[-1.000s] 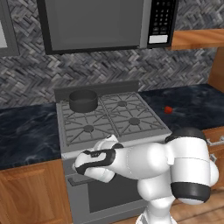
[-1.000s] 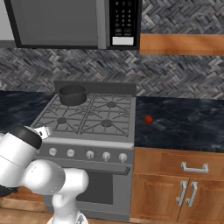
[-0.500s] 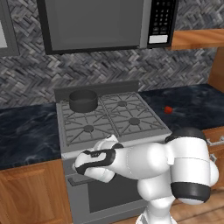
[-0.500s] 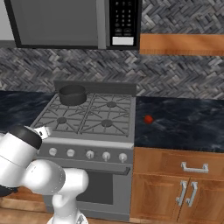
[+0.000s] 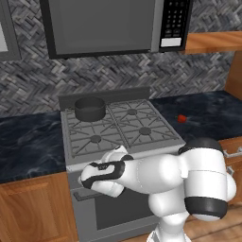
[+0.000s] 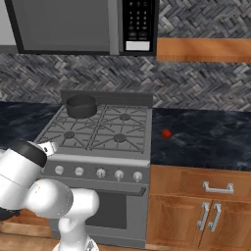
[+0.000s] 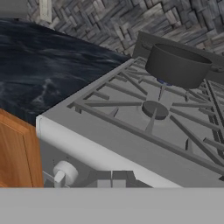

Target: Turn on the burner for the pot on the stove. Wait thirty seconds for the pot to heat up. Then add the bell pepper to the pot.

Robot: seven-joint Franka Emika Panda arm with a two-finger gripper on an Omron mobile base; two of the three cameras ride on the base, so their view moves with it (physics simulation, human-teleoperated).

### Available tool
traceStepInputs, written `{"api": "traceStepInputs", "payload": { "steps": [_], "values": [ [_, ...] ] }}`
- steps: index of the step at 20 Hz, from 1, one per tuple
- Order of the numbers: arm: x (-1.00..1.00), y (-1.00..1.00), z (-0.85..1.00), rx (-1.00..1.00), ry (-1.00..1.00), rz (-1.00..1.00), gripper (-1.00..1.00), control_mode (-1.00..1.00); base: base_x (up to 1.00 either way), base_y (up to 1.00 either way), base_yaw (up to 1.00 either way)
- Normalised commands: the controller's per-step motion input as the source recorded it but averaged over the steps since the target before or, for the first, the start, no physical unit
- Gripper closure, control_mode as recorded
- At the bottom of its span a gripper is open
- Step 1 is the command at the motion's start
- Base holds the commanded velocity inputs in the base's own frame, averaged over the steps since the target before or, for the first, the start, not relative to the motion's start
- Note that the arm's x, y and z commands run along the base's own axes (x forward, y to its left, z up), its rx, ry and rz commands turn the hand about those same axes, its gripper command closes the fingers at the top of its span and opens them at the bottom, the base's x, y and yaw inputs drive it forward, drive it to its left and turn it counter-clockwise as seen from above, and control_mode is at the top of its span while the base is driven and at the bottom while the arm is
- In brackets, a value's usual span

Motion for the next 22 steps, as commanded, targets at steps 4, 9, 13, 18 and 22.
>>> {"api": "traceStepInputs", "payload": {
  "steps": [4, 9, 13, 18, 22],
  "values": [
    [0.00, 0.00, 0.00, 0.00, 0.00, 0.00, 1.00, -1.00, 0.00, 0.00, 0.00],
    [0.00, 0.00, 0.00, 0.00, 0.00, 0.00, 1.00, -1.00, 0.00, 0.00, 0.00],
    [0.00, 0.00, 0.00, 0.00, 0.00, 0.00, 1.00, -1.00, 0.00, 0.00, 0.00],
    [0.00, 0.00, 0.00, 0.00, 0.00, 0.00, 1.00, -1.00, 0.00, 0.00, 0.00],
    [0.00, 0.00, 0.00, 0.00, 0.00, 0.00, 1.00, -1.00, 0.00, 0.00, 0.00]
  ]
}}
